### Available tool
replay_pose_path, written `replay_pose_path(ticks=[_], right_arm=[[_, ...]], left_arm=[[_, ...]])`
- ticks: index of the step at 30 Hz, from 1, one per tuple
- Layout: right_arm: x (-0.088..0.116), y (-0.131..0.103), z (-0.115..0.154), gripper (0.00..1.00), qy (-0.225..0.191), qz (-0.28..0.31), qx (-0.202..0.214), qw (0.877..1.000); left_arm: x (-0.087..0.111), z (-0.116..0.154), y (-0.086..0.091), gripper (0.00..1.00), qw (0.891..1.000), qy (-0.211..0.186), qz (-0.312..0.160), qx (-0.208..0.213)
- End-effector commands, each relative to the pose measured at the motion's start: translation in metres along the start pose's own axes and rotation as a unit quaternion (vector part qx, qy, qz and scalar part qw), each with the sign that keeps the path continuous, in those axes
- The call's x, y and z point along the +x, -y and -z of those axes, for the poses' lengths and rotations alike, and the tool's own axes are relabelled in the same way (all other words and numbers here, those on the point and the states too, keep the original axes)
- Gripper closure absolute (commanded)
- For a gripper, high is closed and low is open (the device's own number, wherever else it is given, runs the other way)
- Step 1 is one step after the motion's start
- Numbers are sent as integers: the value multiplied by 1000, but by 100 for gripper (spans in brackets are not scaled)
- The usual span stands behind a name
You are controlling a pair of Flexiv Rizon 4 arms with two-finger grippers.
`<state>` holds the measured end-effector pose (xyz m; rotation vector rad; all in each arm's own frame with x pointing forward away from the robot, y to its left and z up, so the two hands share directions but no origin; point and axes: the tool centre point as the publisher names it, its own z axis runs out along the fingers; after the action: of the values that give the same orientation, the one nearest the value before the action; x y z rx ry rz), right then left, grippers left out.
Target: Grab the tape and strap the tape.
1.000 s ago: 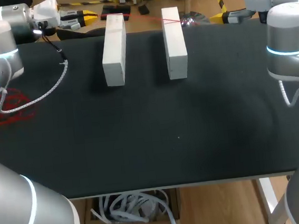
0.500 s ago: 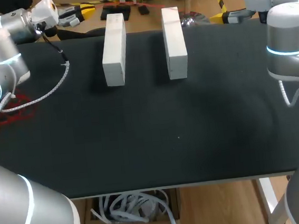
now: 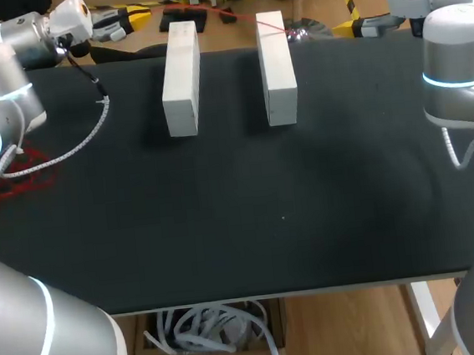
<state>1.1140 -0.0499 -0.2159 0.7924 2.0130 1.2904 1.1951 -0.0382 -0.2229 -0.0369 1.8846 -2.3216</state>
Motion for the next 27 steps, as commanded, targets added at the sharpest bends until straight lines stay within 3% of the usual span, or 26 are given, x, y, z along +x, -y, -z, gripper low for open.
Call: replay_pose_path(ticks=[1,4,14,27], right_arm=[[0,0,0,0,0,0,-1,1000],[0,0,0,0,0,0,-1,1000],[0,0,0,0,0,0,-1,1000],[0,0,0,0,0,0,-1,1000]], left_arm=[[-7,2,-3,100,940,-342,1,3],[-7,2,-3,100,940,-342,1,3],[4,-6,31,100,937,-339,-30,83],[21,-15,95,100,930,-356,-47,80]])
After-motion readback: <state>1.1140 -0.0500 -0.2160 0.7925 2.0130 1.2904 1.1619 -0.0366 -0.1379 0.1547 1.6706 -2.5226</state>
